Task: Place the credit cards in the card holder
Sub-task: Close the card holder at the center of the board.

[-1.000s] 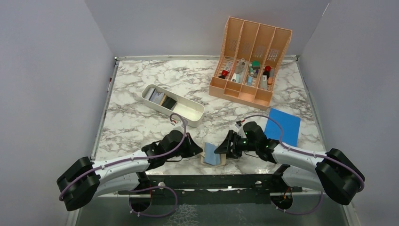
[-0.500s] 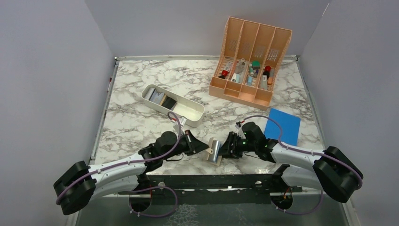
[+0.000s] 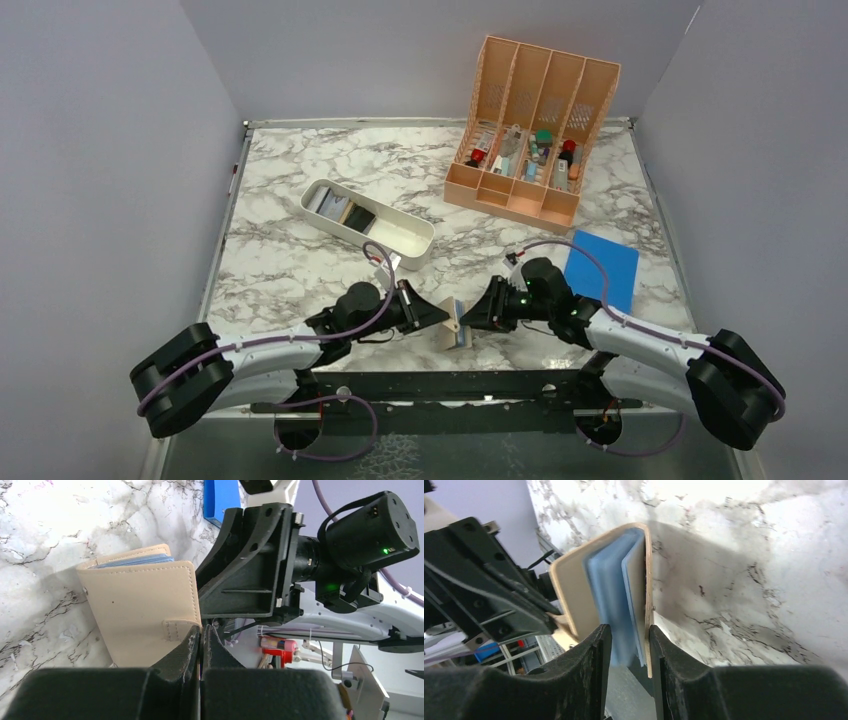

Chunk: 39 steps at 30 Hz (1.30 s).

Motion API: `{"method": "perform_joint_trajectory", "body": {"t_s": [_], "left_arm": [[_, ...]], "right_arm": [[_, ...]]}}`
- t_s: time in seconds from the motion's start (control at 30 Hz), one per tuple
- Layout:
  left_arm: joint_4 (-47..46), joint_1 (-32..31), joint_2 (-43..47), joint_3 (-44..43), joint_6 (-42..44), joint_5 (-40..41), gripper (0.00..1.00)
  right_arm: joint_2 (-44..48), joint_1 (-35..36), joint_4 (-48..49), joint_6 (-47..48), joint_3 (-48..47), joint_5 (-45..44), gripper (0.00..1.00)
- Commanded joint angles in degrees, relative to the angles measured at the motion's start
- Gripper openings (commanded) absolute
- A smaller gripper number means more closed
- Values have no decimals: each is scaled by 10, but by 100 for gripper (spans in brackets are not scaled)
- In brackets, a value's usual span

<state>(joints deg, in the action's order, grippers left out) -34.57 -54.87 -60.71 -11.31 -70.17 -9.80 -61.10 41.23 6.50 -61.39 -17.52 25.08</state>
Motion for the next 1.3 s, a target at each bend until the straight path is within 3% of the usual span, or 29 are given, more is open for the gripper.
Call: {"method": "perform_joint_trajectory", "body": {"t_s": [0.0,0.07,0.17,0.4,0.53,0.73,0.87,1.03,1.13,1.27], "left_arm": [[-67,-1,-19,7,-20,-18,3],[-68,-1,-31,8,-19,-14,6],[-69,-1,-55,7,-18,-12,18],[-68,-1,-100,8,1,-15,38],[-68,-1,-117,9,12,-12,43],[-68,-6,-114,0,29,-13,49],[-68,-6,-100,3,22,-11,47],[-68,-6,-77,8,14,-6,15],[-68,-6,-63,-3,14,-14,12],[-82,-13,-73,-25,11,-31,11]], "right_arm": [[21,1,32,0,-9,11,39],[15,1,46,2,-9,14,39],[-11,1,62,-3,-10,20,40],[-48,1,156,-35,17,48,53],[-44,1,176,-39,24,46,58],[-43,1,164,-34,13,49,57],[-37,1,145,-23,6,43,52],[-35,1,132,-24,9,30,37],[-20,1,80,0,-5,12,26],[27,1,-76,40,-47,-64,19]]}}
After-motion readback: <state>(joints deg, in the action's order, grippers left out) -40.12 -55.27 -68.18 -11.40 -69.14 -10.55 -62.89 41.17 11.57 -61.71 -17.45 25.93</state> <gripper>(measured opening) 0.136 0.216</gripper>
